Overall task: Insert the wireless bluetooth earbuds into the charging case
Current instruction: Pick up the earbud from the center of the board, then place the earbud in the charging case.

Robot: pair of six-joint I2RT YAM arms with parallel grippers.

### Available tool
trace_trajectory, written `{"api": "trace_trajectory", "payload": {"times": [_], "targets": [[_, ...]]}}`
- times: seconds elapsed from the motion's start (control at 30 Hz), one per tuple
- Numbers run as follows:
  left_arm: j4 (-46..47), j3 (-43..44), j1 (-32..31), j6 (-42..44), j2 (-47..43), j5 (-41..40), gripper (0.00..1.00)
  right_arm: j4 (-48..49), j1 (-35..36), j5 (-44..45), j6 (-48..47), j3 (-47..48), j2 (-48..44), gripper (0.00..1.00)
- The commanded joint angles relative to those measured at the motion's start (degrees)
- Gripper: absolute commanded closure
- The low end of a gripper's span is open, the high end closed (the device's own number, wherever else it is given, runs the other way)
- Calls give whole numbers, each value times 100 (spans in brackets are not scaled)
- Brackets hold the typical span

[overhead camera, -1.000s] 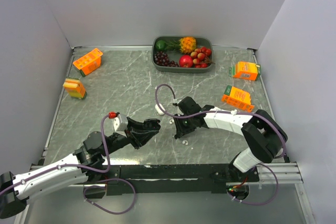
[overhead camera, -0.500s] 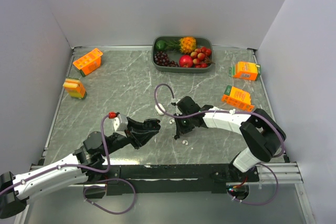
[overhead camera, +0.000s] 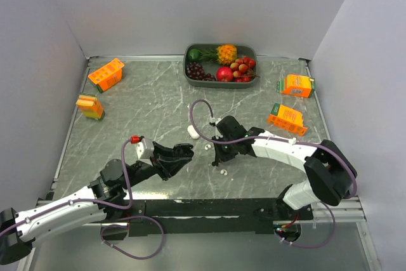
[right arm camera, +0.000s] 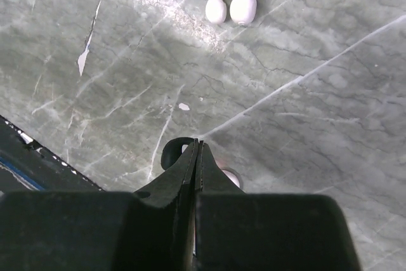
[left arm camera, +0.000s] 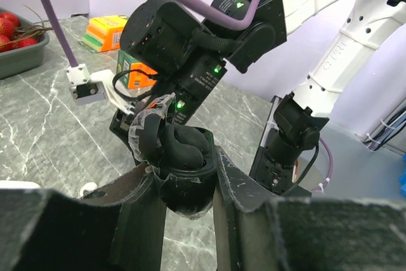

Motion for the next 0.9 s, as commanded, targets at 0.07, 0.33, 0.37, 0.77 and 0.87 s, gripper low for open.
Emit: {"api": "trace_trajectory", "payload": {"times": [0.07,0.33,0.37,0.77,0.87], "targets": [[310,38,-28,-97,30,-38,99,29,31,252,211,21,-668,100],[520,38,-55,17,118,-153,99,83,145,1428,387,221,-2363,100],[564,47,-55,26,162,-153,99,4,198,1752,370,292,-2461,100],[1645,240,-63,377,1225,-564,99,-533,1850,4804,-148,1154,-2998,100],[1891,293,-55,509,1471,-715,99,-507,2148,5419,-324,1224,-3034,100]]}}
